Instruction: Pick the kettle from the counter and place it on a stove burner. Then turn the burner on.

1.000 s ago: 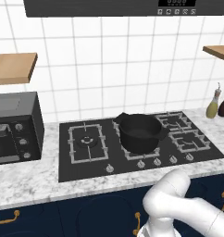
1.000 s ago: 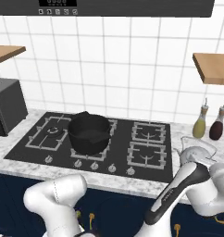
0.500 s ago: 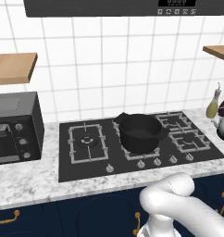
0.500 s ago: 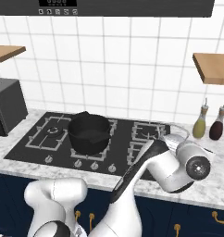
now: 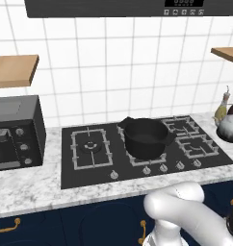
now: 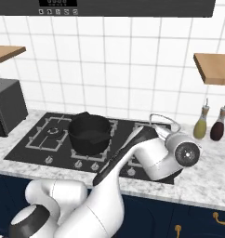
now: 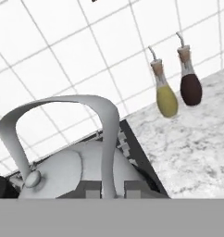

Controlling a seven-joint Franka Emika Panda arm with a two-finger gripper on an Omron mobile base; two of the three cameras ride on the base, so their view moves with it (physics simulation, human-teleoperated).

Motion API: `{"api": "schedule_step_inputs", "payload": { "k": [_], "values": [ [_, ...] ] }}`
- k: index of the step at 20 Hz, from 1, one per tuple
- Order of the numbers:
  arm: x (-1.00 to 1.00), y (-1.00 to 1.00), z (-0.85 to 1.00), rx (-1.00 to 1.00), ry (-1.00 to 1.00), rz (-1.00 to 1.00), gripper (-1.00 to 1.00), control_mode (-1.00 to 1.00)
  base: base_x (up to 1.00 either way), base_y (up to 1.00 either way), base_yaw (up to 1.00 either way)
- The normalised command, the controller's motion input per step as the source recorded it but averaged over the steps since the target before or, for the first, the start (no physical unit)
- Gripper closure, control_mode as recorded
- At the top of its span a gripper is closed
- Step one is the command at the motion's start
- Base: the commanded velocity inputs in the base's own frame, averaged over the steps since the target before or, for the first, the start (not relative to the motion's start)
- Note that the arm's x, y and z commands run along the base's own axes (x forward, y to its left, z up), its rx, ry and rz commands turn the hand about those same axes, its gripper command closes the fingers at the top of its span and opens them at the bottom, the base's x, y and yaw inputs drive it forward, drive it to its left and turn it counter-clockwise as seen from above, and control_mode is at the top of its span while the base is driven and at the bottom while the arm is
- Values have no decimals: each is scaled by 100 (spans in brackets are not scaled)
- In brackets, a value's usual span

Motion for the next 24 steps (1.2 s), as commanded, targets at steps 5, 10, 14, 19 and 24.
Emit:
{"api": "schedule_step_inputs", "payload": {
  "k": [5, 10, 14, 19, 24],
  "values": [
    [-23, 41, 45, 27, -3, -10, 100, -100, 0, 0, 0],
    [-29, 68, 43, 14, -8, -10, 100, -100, 0, 0, 0],
    [-24, 88, 3, 9, 0, -7, 100, -100, 0, 0, 0],
    [-7, 98, 22, 6, -1, -5, 100, -100, 0, 0, 0],
    [0, 89, 42, 5, 0, -1, 100, -100, 0, 0, 0]
  ]
}}
